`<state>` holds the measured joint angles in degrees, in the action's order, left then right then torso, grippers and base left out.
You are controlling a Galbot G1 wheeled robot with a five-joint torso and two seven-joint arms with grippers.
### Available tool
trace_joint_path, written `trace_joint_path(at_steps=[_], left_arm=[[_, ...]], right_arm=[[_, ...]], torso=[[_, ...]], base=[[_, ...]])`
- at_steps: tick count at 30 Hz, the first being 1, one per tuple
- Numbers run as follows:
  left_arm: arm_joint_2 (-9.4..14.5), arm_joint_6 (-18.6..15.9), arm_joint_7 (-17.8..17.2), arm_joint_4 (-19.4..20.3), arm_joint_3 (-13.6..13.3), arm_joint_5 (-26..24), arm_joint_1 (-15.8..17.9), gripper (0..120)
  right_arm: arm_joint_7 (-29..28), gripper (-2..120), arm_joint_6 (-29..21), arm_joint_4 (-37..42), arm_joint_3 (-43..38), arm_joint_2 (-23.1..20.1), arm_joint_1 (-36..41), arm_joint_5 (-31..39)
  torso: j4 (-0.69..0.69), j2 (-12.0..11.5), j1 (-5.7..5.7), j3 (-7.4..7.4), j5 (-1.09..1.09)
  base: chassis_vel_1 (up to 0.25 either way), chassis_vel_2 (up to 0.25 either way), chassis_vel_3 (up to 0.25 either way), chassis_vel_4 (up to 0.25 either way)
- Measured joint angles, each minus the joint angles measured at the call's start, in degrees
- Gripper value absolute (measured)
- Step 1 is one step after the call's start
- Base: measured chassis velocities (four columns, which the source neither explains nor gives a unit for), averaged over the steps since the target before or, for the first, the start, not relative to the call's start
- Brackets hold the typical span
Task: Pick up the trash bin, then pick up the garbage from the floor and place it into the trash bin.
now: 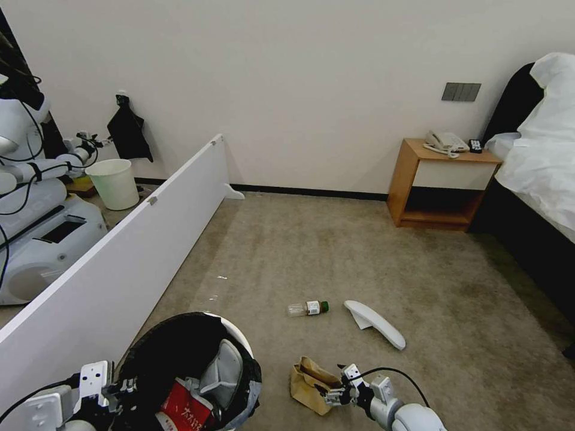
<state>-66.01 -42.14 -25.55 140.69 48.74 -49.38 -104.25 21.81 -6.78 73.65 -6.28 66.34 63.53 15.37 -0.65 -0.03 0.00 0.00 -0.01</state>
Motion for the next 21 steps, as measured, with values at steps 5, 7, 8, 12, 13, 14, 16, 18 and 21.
trace_joint_path(at_steps=[5, 7, 8, 12, 13, 14, 16, 18, 21], left_arm=[[0.03, 0.0, 0.01, -0.02, 0.0, -0.08, 0.25, 2], [0.04, 0.0, 0.01, -0.08, 0.0, -0.1, 0.32, 2], [0.06, 0.0, 0.01, -0.12, -0.01, -0.14, 0.36, 2], [0.19, 0.0, 0.01, -0.12, 0.01, -0.35, 0.48, 2], [0.21, 0.0, 0.01, -0.12, 0.03, -0.4, 0.51, 2], [0.22, 0.0, 0.01, -0.11, 0.04, -0.43, 0.52, 2], [0.22, 0.0, 0.01, -0.1, 0.04, -0.46, 0.51, 2], [0.2, 0.0, 0.01, -0.1, 0.03, -0.46, 0.49, 2], [0.18, 0.0, 0.01, -0.1, 0.01, -0.46, 0.47, 2]], right_arm=[[0.01, 100, -0.21, -1.56, 0.48, 0.29, -0.79, 0.94], [0.03, 100, -0.21, -2.35, 0.62, 0.44, -1.04, 1.13], [0.21, 100, -0.21, -3.04, 0.7, 0.62, -1.28, 1.36], [0.48, 96, -0.31, -4.34, 1.02, 0.9, -1.93, 2.09], [0.49, 92, -0.33, -4.68, 1.06, 0.92, -2.17, 2.25], [0.49, 87, -0.36, -4.79, 1.06, 0.91, -2.3, 2.39], [0.49, 84, -0.38, -4.82, 1.05, 0.87, -2.35, 2.44], [0.49, 75, -0.41, -4.99, 0.94, 0.7, -2.41, 2.47], [0.56, 62, -0.41, -5.47, 0.89, 0.67, -2.41, 2.44]], torso=[[0.0, 0.0, 0.0, 0.0, 0.0], [0.0, 0.0, 0.0, 0.0, 0.0], [0.0, 0.0, 0.0, 0.0, 0.0], [0.0, 0.0, 0.0, 0.0, 0.0], [0.0, 0.0, 0.0, 0.0, 0.0], [0.0, 0.0, 0.0, 0.0, 0.0], [0.0, 0.0, 0.0, 0.0, 0.0], [0.0, 0.0, 0.0, 0.0, 0.0], [0.0, 0.0, 0.0, 0.0, 0.0]], base=[[0.0, 0.0, 0.0, 0.0], [0.0, 0.0, 0.0, 0.0], [0.0, 0.0, 0.0, 0.0], [0.0, 0.0, 0.0, 0.0], [0.0, 0.0, 0.0, 0.0], [0.0, 0.0, 0.0, 0.0], [0.0, 0.0, 0.0, 0.0], [0.0, 0.0, 0.0, 0.0], [0.0, 0.0, 0.0, 0.0]])
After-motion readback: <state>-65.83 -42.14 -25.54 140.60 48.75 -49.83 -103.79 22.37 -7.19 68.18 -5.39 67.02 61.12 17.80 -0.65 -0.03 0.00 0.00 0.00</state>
